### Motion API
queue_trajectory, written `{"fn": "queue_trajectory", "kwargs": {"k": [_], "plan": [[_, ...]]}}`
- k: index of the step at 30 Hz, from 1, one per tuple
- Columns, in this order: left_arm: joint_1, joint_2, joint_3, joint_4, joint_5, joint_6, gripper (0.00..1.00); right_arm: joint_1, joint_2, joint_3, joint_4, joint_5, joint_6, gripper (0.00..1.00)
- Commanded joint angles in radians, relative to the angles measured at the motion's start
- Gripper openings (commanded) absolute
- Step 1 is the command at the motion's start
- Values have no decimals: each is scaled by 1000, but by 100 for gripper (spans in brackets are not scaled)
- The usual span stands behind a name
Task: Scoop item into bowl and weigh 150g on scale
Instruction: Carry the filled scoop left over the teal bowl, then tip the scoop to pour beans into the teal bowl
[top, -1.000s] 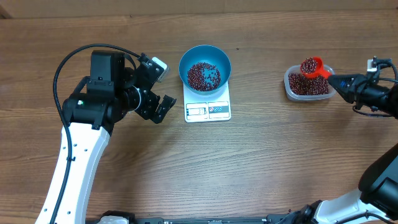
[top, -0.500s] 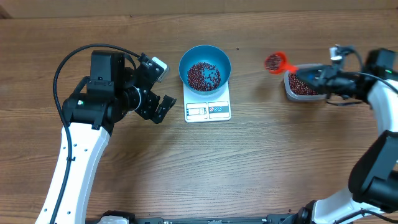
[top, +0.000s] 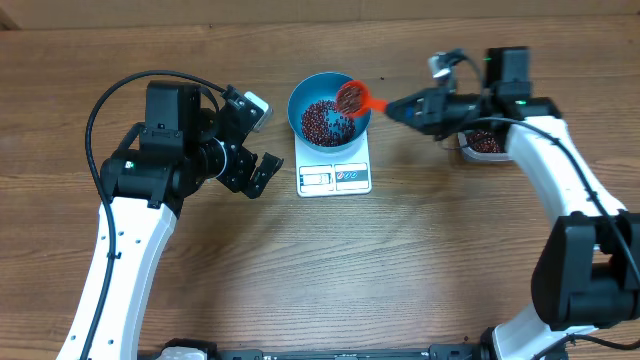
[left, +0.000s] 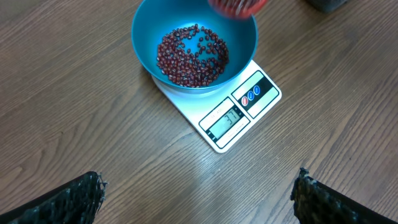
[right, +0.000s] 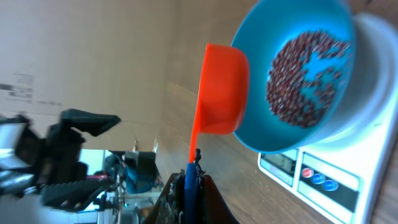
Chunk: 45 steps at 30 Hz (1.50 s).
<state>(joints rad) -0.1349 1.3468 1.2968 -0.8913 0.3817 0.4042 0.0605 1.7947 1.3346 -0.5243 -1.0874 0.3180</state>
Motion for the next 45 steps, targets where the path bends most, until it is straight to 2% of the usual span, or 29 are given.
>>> {"fn": "queue_trajectory", "kwargs": {"k": [1, 5, 10, 16, 29, 37, 45], "plan": [[3, 7, -2, 2, 0, 27, 99, 68, 3, 50, -8, 145, 56, 4], [3, 7, -2, 2, 0, 27, 99, 137, 3, 129, -78, 328, 40, 4], [3, 7, -2, 2, 0, 27, 100, 219, 3, 249, -200, 523, -64, 4], [3, 7, -2, 2, 0, 27, 99, 333, 3, 370, -339, 867, -169, 4], [3, 7, -2, 2, 0, 27, 100, 552, 3, 402, -368, 1412, -333, 4], [3, 7, -2, 2, 0, 27, 99, 586, 3, 402, -368, 1464, -353, 4], [3, 7, -2, 2, 0, 27, 99, 567, -23, 402, -368, 1358, -349, 4]]}}
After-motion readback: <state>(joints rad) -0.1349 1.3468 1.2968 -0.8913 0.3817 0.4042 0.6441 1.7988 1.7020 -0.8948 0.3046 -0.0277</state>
